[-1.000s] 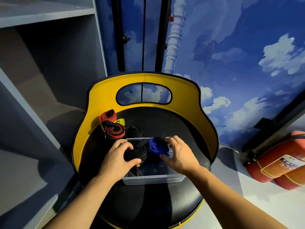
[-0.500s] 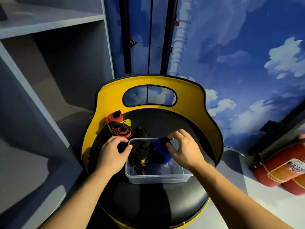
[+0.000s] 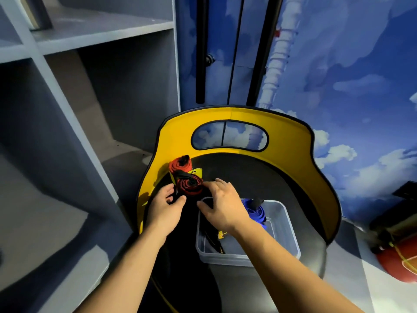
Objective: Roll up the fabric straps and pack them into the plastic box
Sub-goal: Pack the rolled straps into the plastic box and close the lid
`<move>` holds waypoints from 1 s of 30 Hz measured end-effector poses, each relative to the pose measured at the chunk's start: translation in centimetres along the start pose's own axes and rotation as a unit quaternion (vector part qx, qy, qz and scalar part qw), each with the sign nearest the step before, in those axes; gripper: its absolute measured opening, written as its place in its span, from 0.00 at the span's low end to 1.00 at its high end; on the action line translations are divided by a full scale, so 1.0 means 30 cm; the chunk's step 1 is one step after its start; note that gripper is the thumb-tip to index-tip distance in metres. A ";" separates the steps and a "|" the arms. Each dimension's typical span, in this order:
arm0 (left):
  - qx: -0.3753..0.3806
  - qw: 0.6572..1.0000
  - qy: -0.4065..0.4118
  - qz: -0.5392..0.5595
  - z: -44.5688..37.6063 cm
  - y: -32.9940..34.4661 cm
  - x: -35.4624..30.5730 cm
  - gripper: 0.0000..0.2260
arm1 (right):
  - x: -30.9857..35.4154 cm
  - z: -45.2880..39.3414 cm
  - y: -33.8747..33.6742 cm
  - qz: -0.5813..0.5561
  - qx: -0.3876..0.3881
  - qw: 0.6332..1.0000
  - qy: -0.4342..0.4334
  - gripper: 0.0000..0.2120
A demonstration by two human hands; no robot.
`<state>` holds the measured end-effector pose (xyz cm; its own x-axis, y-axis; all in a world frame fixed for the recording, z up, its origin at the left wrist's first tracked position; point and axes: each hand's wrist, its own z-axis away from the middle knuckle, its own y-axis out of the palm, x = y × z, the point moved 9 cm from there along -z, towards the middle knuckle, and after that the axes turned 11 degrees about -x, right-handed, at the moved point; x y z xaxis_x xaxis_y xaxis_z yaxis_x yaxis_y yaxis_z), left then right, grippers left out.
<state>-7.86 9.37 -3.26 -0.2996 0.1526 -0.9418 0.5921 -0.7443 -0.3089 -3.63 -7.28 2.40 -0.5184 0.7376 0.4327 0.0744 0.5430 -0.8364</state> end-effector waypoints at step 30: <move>0.067 0.972 -0.116 0.194 -0.010 0.040 -0.083 0.12 | -0.017 -0.138 0.039 0.057 -0.016 0.996 0.071 0.36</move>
<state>-6.17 8.30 -1.32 -0.2430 -0.2964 -0.9236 0.5965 -0.7965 0.0987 0.25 -5.35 2.58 -0.3788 0.8432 0.3815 0.1531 0.4637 -0.8727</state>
